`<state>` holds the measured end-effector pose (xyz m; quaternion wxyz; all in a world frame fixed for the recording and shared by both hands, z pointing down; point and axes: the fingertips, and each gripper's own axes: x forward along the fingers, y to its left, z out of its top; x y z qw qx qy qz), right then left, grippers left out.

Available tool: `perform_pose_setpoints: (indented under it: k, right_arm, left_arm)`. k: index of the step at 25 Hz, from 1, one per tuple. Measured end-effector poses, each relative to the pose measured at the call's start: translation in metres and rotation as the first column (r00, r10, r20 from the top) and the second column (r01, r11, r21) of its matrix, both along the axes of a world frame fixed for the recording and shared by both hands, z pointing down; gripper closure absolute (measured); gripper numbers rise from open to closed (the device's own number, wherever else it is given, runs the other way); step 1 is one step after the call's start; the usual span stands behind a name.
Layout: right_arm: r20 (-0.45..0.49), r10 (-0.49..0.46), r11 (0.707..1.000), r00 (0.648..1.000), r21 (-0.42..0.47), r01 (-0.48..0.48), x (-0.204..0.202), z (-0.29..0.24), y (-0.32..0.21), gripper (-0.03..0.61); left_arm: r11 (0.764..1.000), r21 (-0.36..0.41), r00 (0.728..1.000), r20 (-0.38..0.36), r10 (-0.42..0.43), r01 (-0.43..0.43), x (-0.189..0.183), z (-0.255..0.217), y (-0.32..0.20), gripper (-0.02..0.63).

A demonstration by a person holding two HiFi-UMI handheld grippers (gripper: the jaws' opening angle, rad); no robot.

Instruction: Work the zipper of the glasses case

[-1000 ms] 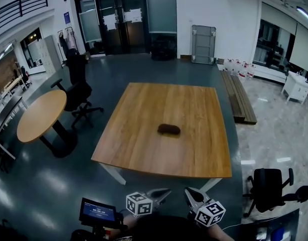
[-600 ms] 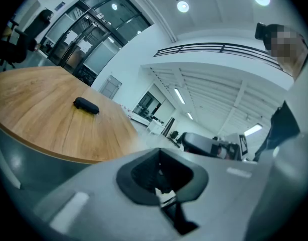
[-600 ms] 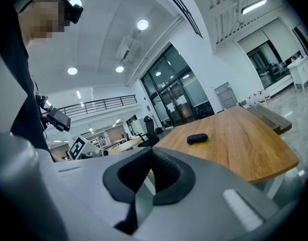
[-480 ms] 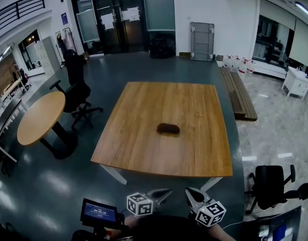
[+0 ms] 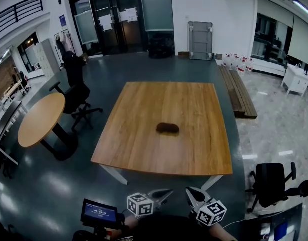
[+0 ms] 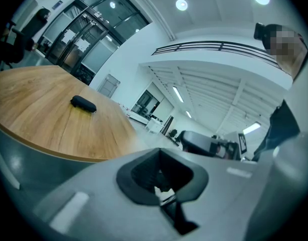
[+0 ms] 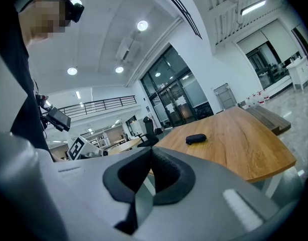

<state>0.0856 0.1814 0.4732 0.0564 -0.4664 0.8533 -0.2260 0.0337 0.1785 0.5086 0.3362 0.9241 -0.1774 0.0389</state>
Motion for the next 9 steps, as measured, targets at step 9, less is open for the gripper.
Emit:
perform_pose_setpoints:
  k: [9]
  right_arm:
    - [-0.011, -0.007, 1.000, 1.000, 0.012, 0.007, -0.0007, -0.0013, 0.0025, 0.574]
  left_arm:
    - [1.000, 0.003, 1.000, -0.009, -0.004, 0.004, 0.0003, -0.0002, 0.0027, 0.615]
